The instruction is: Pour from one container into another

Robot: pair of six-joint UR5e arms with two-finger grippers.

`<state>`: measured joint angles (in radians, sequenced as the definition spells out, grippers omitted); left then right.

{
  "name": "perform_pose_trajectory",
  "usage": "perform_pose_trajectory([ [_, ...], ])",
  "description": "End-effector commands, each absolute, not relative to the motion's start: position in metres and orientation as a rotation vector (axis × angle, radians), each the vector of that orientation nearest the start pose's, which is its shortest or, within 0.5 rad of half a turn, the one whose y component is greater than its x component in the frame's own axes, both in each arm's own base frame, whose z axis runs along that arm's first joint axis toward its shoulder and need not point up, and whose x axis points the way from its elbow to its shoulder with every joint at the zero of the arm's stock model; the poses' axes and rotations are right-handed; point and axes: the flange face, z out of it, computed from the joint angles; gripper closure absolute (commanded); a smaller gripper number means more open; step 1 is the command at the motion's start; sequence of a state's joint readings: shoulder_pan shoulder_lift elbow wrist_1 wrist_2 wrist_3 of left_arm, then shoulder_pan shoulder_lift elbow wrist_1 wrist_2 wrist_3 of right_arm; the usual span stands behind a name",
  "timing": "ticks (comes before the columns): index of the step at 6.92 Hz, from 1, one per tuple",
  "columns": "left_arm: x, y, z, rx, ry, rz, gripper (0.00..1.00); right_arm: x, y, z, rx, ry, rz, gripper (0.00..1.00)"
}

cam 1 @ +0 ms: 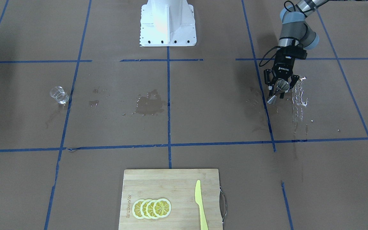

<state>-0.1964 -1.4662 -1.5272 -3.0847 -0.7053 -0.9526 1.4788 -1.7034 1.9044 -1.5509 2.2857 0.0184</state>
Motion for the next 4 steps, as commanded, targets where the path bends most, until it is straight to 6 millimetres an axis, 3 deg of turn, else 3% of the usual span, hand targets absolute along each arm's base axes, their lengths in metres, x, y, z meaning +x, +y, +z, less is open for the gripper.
perform_pose_trajectory([
  [1,0.379,-0.288,0.5575,1.152,0.872,-0.245,0.49,0.0271,-0.4465,0.5571,0.172,-0.723,-0.149,0.0],
  [2,0.3791,-0.288,0.5575,1.152,0.872,-0.245,0.5,0.0271,-0.4465,0.5571,0.172,-0.723,-0.149,0.0],
  [3,0.3791,-0.288,0.5575,1.152,0.872,-0.245,0.64,0.0271,-0.4466,0.5578,0.17,-0.723,-0.149,0.0],
  [4,0.3789,-0.288,0.5567,1.152,0.875,-0.246,0.88,0.0273,-0.446,0.5578,0.171,-0.721,-0.148,0.0],
])
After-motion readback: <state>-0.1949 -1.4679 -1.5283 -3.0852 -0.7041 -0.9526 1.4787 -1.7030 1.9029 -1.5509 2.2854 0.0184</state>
